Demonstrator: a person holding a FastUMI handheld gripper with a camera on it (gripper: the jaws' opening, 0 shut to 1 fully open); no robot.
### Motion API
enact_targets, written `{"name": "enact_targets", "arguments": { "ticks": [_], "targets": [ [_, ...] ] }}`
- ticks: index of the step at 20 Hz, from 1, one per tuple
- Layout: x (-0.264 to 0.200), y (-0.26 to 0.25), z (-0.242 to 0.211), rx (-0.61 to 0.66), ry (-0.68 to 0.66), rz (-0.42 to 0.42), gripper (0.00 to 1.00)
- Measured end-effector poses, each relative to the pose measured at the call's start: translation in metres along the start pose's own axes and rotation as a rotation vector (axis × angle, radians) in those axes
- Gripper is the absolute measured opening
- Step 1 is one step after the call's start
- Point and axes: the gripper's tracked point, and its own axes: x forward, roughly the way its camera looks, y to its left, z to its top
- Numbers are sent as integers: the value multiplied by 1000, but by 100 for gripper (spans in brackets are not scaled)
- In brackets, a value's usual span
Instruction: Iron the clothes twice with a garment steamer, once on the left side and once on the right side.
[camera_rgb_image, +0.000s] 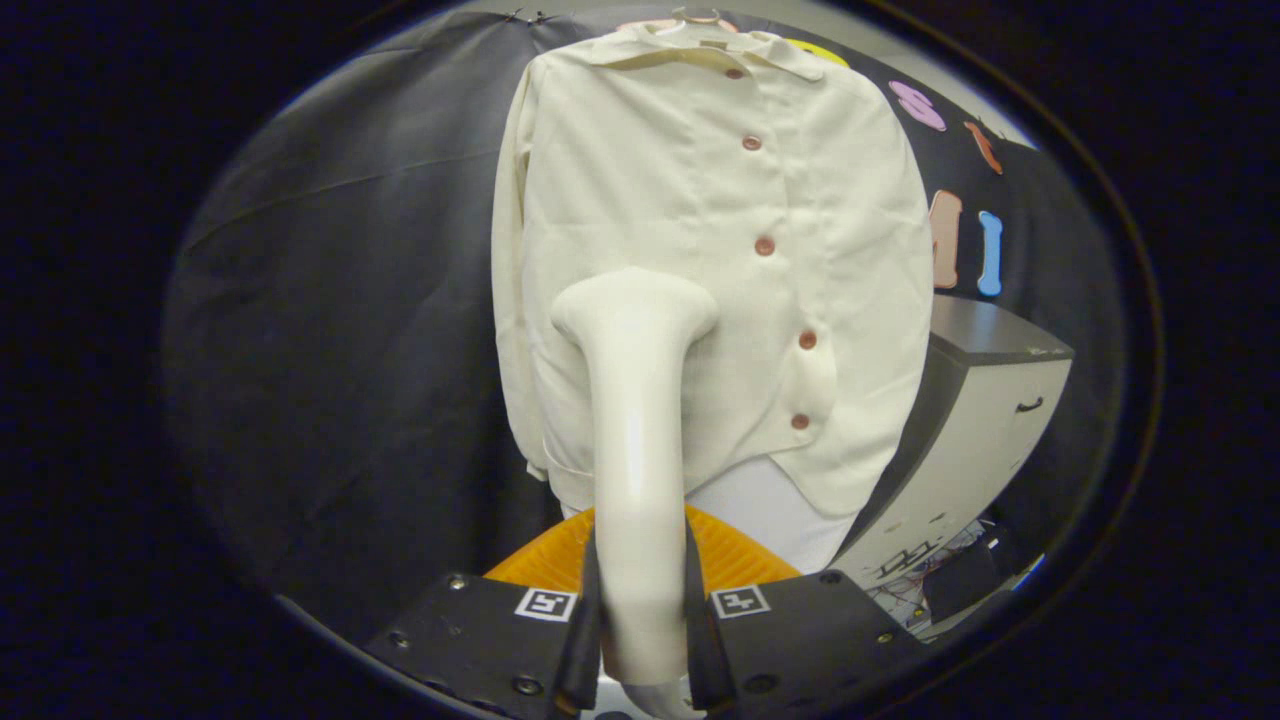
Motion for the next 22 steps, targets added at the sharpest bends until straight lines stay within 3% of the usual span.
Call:
{"name": "enact_targets", "arguments": {
  "ticks": [11, 18, 22],
  "targets": [
    [-6, -12, -84, 7, 189, 4, 35],
    [-31, -14, -79, 3, 189, 67, 35],
    [-56, -31, -48, 45, 141, 94, 35]
  ]
}}
